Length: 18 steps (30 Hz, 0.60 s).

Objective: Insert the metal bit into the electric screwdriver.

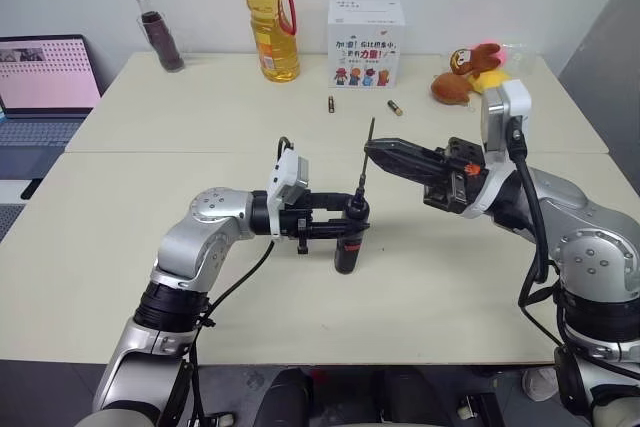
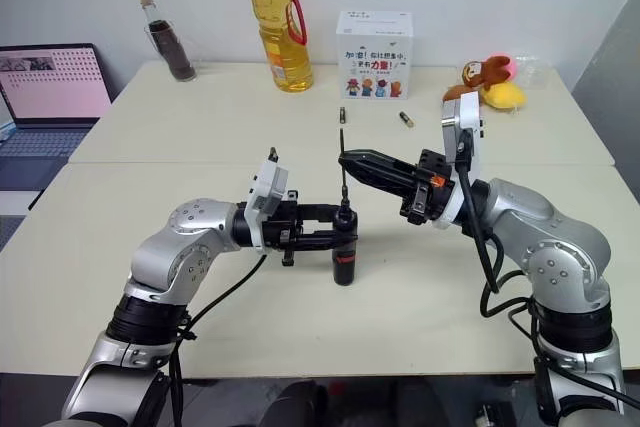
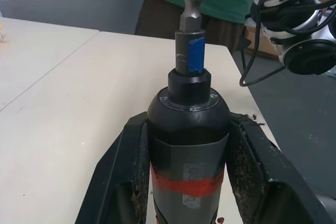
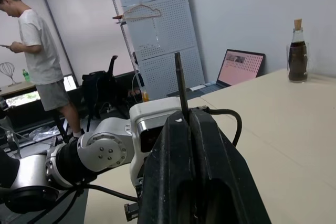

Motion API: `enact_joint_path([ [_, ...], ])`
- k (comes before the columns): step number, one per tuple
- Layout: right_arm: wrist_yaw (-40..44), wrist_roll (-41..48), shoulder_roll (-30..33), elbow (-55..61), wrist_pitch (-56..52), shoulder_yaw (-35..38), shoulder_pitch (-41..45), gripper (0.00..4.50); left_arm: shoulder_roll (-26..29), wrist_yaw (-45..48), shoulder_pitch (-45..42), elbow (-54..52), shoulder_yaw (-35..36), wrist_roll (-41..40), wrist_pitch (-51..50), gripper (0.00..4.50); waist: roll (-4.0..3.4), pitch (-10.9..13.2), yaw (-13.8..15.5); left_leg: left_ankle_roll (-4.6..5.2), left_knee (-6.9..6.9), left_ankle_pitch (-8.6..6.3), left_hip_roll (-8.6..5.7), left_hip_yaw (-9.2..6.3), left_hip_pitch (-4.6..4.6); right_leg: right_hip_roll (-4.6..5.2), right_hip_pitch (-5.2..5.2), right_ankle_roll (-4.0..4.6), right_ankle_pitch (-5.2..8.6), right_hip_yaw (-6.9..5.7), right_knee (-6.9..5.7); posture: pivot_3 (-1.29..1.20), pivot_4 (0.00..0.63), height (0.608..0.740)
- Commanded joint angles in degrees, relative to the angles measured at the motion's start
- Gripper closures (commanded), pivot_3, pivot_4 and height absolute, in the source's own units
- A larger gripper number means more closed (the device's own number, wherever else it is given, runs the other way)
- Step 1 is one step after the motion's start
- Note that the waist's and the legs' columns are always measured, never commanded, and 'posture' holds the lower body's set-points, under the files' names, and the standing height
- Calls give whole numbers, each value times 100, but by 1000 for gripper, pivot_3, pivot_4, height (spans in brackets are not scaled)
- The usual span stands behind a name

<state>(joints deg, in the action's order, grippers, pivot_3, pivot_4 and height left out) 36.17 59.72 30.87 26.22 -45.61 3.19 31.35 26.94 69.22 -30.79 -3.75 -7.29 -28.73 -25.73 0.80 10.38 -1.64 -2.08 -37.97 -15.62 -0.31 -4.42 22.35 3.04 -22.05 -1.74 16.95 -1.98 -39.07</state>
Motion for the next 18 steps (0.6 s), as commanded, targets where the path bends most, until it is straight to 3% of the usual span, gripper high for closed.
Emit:
enact_joint_path([
  [1,31,-209,93,-61,-328,-400,-248,4471,18,-78,-9,-153,82,1,145,2828,0,0,0,0,0,0,0,1,-1,0,0,0,0,0,0,0,150,740],
  [18,203,-577,178,-89,-312,-718,-259,4471,43,-166,118,-282,75,-15,187,2828,0,-1,0,1,5,-1,0,0,-44,0,37,-1,1,0,5,0,150,740],
])
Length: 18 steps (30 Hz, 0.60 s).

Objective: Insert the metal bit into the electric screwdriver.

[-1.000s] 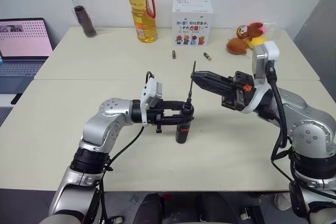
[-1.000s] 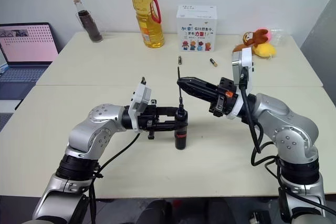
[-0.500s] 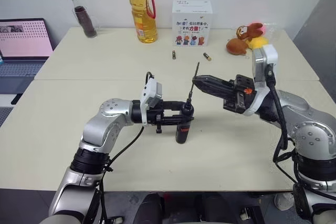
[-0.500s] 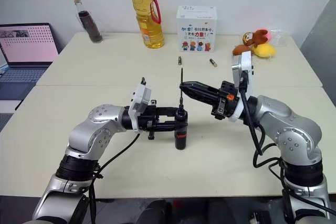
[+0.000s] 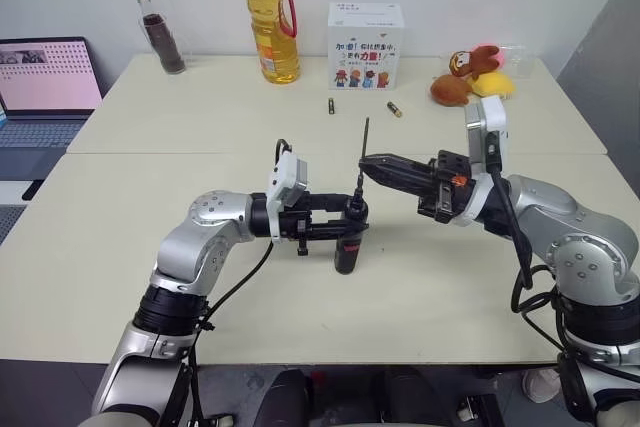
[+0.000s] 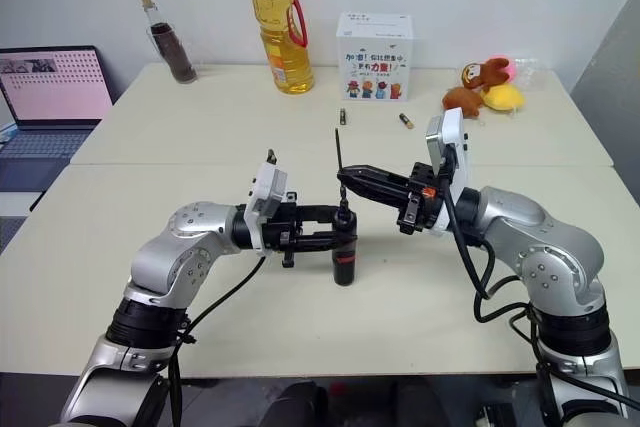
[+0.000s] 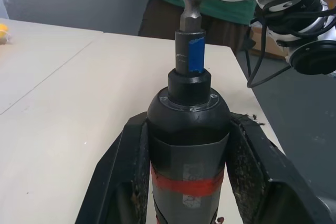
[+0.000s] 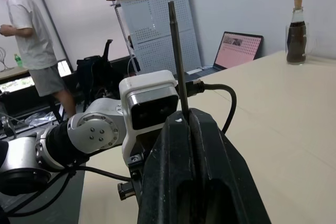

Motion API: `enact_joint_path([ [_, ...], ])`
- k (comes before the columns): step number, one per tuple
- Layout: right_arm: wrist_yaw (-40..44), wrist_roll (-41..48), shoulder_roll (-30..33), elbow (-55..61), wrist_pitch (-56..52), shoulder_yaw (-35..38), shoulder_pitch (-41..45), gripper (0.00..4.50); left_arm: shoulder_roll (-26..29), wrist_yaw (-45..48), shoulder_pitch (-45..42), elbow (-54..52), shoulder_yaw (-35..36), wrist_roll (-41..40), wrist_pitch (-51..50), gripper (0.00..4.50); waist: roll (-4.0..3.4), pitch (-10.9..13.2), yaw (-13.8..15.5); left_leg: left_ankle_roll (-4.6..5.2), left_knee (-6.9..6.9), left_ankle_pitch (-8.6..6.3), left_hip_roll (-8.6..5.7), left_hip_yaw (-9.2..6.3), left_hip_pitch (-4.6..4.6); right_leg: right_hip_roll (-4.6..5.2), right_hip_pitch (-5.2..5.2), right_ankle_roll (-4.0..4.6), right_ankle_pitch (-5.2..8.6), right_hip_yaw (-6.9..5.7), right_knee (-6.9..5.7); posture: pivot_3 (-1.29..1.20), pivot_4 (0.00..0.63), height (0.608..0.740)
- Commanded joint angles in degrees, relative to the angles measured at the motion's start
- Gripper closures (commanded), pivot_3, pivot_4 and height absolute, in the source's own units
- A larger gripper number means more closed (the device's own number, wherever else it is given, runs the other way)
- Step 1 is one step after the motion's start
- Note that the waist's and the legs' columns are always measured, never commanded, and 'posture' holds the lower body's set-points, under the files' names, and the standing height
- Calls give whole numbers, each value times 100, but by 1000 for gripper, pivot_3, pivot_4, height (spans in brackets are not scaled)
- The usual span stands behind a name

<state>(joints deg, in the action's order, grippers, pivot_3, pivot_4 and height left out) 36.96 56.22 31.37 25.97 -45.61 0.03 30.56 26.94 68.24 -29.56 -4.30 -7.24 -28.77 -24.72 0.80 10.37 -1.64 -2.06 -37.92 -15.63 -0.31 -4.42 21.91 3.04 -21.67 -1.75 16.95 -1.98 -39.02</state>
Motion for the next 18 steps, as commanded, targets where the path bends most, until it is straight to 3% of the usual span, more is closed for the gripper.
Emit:
enact_joint_path([
  [1,139,-247,125,-75,-313,-417,-178,4471,44,-72,-3,-227,73,-12,87,2828,0,0,0,0,0,0,0,1,-1,0,0,0,0,0,0,0,150,740],
  [18,280,-456,136,-229,-406,-477,-318,4471,73,-148,35,-293,105,-34,68,2828,0,0,0,0,1,0,0,0,-5,0,4,0,0,0,0,0,150,740],
])
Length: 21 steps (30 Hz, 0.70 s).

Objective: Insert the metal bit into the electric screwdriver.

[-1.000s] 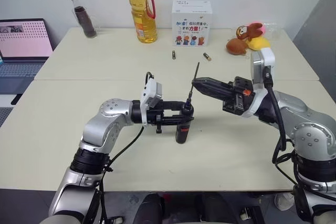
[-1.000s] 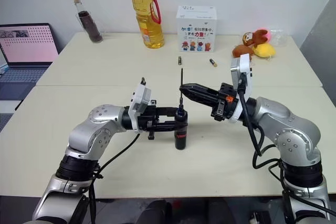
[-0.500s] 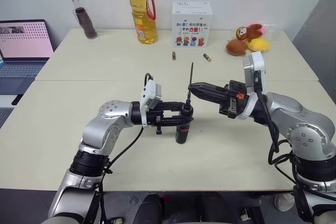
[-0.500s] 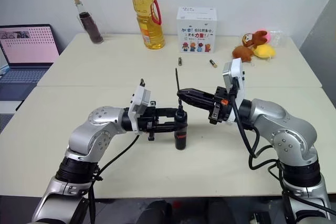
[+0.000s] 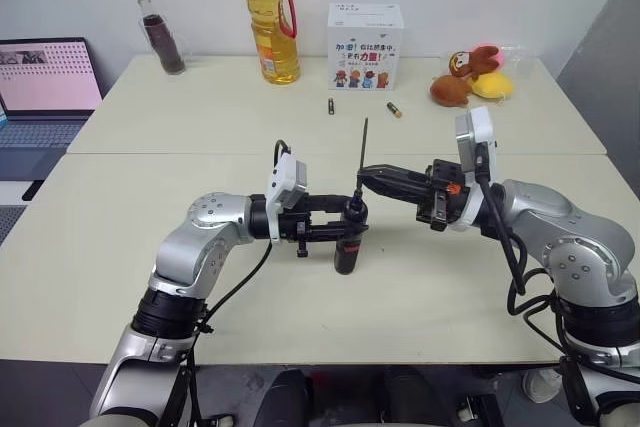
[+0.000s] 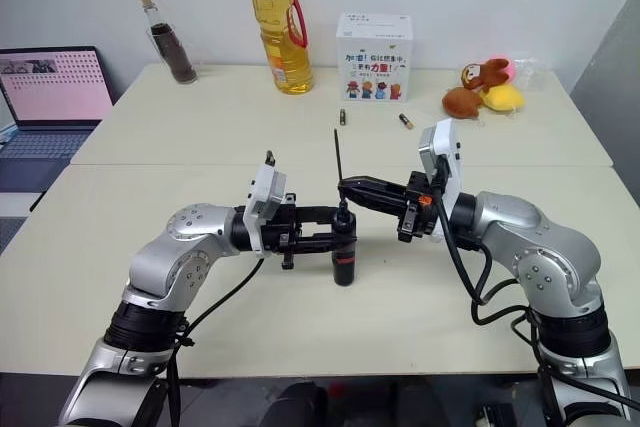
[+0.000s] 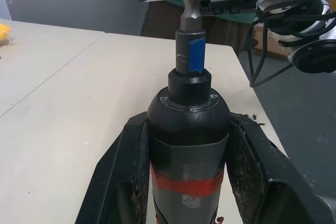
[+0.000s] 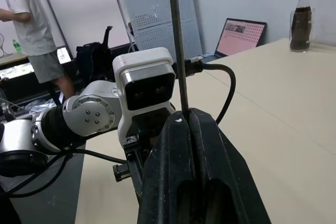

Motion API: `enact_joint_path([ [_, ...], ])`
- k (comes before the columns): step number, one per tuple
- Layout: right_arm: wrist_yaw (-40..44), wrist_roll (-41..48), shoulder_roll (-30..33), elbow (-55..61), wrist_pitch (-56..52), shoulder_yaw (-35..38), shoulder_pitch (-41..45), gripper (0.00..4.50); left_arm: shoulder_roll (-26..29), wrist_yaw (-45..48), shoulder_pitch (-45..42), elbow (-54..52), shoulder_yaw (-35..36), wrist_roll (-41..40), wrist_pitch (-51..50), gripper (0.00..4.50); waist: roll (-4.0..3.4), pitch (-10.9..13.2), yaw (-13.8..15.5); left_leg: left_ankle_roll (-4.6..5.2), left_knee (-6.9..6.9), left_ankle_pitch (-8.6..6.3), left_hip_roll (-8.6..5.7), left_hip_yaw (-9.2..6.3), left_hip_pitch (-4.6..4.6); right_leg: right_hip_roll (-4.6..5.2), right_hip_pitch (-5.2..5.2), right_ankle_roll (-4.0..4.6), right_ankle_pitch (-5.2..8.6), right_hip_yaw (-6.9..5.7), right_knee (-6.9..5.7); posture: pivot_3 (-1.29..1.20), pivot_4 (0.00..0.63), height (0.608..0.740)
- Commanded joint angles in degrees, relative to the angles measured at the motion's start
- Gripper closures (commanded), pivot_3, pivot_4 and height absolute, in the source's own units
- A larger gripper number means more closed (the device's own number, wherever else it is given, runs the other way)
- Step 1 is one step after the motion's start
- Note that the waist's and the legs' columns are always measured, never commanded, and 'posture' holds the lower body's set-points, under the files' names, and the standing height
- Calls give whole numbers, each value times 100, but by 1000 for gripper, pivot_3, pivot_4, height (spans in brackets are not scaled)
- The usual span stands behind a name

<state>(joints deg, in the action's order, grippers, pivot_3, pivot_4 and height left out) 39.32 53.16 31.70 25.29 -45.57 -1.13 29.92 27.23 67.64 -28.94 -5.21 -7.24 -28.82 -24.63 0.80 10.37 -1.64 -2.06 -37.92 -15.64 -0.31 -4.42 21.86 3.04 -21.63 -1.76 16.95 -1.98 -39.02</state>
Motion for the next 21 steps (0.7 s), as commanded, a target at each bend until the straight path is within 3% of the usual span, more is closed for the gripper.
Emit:
enact_joint_path([
  [1,54,-157,105,-170,-403,-359,-264,4471,42,-91,-30,-201,105,-29,60,2828,0,0,0,0,0,0,0,0,-1,0,1,0,0,0,0,0,150,740],
  [21,890,-503,353,-379,-113,-526,-101,4471,130,69,113,-369,139,-93,208,2828,0,0,-1,0,2,0,0,0,-8,-1,7,0,0,0,3,0,150,740],
])
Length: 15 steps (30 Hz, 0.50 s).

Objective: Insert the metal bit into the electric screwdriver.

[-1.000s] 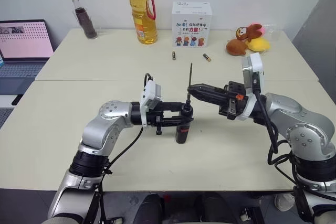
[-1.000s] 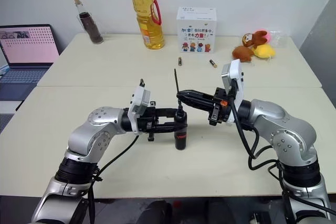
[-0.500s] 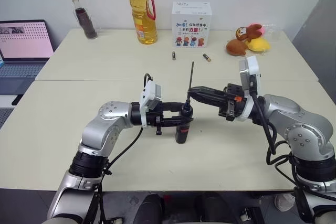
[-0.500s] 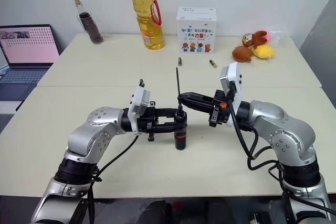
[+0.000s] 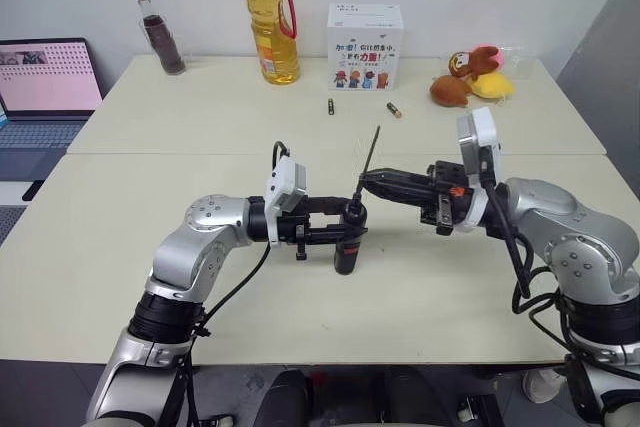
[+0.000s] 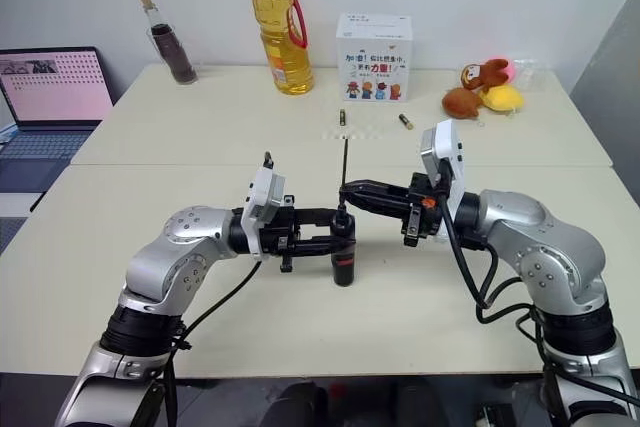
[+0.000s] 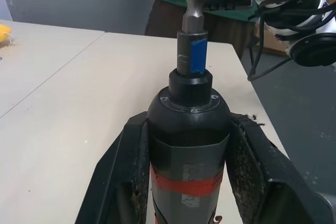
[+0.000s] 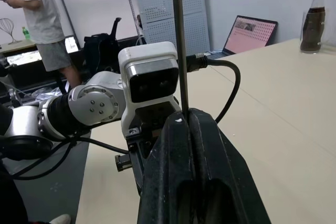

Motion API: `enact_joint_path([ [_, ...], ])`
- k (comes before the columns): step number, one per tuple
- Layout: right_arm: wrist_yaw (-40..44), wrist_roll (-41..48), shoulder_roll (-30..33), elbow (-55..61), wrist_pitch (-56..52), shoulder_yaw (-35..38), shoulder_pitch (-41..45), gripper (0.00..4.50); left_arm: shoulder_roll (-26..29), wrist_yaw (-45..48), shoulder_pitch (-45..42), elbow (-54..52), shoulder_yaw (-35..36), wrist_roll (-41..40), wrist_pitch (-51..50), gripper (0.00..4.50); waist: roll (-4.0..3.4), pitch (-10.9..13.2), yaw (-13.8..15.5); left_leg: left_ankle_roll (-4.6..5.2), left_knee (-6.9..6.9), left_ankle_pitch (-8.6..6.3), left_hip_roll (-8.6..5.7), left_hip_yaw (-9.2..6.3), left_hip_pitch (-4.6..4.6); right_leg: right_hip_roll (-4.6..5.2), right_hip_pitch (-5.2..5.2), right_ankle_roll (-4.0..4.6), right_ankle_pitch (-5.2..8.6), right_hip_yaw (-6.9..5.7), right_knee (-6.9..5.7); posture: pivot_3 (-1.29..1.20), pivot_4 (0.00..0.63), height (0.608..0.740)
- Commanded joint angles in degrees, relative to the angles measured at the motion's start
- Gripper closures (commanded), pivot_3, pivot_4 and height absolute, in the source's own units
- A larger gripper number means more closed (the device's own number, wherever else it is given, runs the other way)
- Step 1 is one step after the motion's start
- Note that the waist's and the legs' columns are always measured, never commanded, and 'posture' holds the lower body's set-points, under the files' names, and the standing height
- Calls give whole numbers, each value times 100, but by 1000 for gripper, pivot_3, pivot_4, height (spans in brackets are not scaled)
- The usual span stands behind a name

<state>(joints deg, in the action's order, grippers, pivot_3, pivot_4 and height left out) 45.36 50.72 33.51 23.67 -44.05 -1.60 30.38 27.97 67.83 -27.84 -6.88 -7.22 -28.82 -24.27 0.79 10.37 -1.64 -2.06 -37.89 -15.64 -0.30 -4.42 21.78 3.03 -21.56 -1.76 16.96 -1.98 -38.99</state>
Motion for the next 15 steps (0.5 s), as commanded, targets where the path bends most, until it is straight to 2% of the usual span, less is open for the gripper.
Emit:
enact_joint_path([
  [1,356,-274,179,-242,-246,-482,-116,4471,54,70,17,-204,135,-84,217,2828,0,0,0,0,0,0,0,0,0,0,0,0,0,0,0,0,150,740],
  [15,1308,-837,366,-750,113,-791,567,4471,134,242,134,-182,-15,33,542,2828,0,0,9,0,0,0,1,-5,-1,2,6,0,0,-2,4,0,150,740],
])
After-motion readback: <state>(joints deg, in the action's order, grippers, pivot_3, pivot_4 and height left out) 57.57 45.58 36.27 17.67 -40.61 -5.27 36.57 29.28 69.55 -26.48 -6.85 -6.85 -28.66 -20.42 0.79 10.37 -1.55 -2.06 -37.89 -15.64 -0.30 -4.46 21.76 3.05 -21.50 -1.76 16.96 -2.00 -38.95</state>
